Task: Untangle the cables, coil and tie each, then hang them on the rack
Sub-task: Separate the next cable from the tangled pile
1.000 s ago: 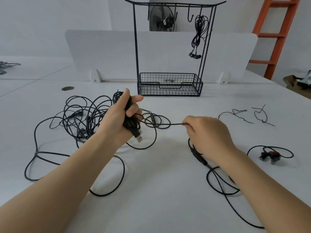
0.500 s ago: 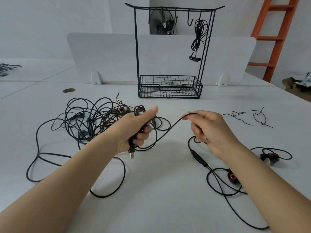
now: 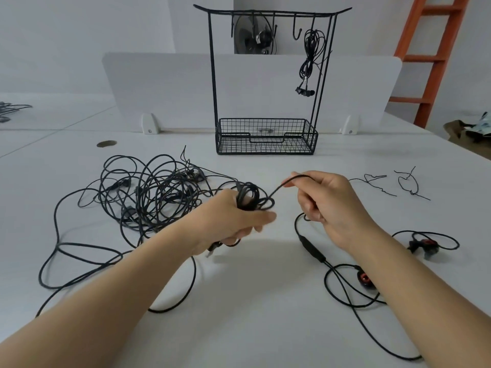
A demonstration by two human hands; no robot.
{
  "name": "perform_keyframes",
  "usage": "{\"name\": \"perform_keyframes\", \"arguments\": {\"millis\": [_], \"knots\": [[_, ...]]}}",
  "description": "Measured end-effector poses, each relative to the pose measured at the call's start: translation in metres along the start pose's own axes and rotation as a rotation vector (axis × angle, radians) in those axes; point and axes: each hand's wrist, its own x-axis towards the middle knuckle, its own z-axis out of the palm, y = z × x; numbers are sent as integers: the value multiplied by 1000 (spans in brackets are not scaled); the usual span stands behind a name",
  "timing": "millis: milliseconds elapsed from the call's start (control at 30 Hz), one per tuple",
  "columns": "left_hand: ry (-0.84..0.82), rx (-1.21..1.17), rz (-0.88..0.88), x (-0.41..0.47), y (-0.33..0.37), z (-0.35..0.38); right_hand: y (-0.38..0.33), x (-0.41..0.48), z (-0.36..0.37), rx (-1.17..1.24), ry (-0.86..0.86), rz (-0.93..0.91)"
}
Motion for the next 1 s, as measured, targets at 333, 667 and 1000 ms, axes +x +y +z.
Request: {"name": "perform_keyframes", "arguments": {"millis": [333,667,1000], "knots": [[451,-469,124,14,-9,-18,5,-2,4,-265,11,-203],[194,-186,22,9,-6,-9,3,-5,8,-209,120,-343],[-49,-972,86,11,-6,-15,7,-6,11,-289,204,-408]]}}
